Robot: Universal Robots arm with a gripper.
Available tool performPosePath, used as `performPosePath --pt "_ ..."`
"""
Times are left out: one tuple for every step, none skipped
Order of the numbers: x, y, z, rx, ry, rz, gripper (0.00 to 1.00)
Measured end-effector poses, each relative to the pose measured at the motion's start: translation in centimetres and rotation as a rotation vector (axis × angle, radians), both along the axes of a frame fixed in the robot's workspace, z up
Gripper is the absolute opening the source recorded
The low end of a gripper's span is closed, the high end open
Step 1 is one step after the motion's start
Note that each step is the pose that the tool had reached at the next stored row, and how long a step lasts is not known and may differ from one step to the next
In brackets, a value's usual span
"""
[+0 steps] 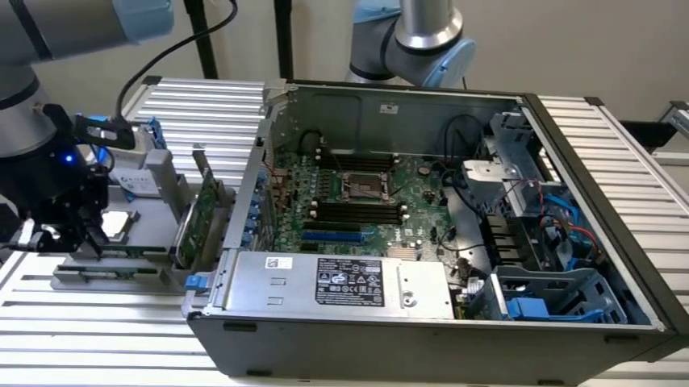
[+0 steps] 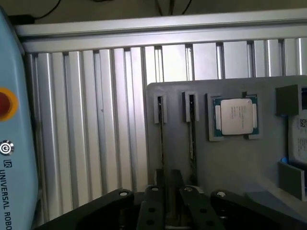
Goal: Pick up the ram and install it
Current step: 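Pick up the ram and move it above insertion slot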
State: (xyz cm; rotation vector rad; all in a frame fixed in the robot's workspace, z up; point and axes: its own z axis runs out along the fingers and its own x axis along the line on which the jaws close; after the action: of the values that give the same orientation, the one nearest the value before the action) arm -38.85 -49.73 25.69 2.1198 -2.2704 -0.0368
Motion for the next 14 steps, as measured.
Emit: performPosePath --pt "0.0 -0.01 -0.02 -0.0001 0.0002 0.000 1.00" --pt "0.0 -0.01 -0.04 -0.0001 0.0001 0.000 1.00" --pt "0.0 -0.01 -0.07 0.0000 0.0000 0.000 1.00" --pt "0.0 -0.01 -0.14 0.0003 -0.0003 0.000 1.00" --pt "0.0 -0.01 -0.29 0.0002 -0.0003 0.000 1.00" --pt "0.0 -0.01 -0.46 0.0001 -0.0001 0.000 1.00" --pt "0.0 -0.01 -0.64 0.0001 -0.0001 0.001 1.00" --pt "0.0 -0.01 -0.82 0.0001 -0.0002 0.001 1.00" --pt "0.0 -0.01 -1.00 0.0001 -0.0001 0.002 1.00" --pt "0.0 -0.01 -1.18 0.0000 0.0000 0.002 1.00" --pt "0.0 -0.01 -1.38 0.0001 -0.0001 0.003 1.00" --pt "0.0 -0.01 -1.56 0.0001 -0.0001 0.003 1.00" --pt "0.0 -0.01 -1.74 0.0002 -0.0002 0.004 1.00" --pt "0.0 -0.01 -1.91 0.0001 -0.0001 0.004 1.00"
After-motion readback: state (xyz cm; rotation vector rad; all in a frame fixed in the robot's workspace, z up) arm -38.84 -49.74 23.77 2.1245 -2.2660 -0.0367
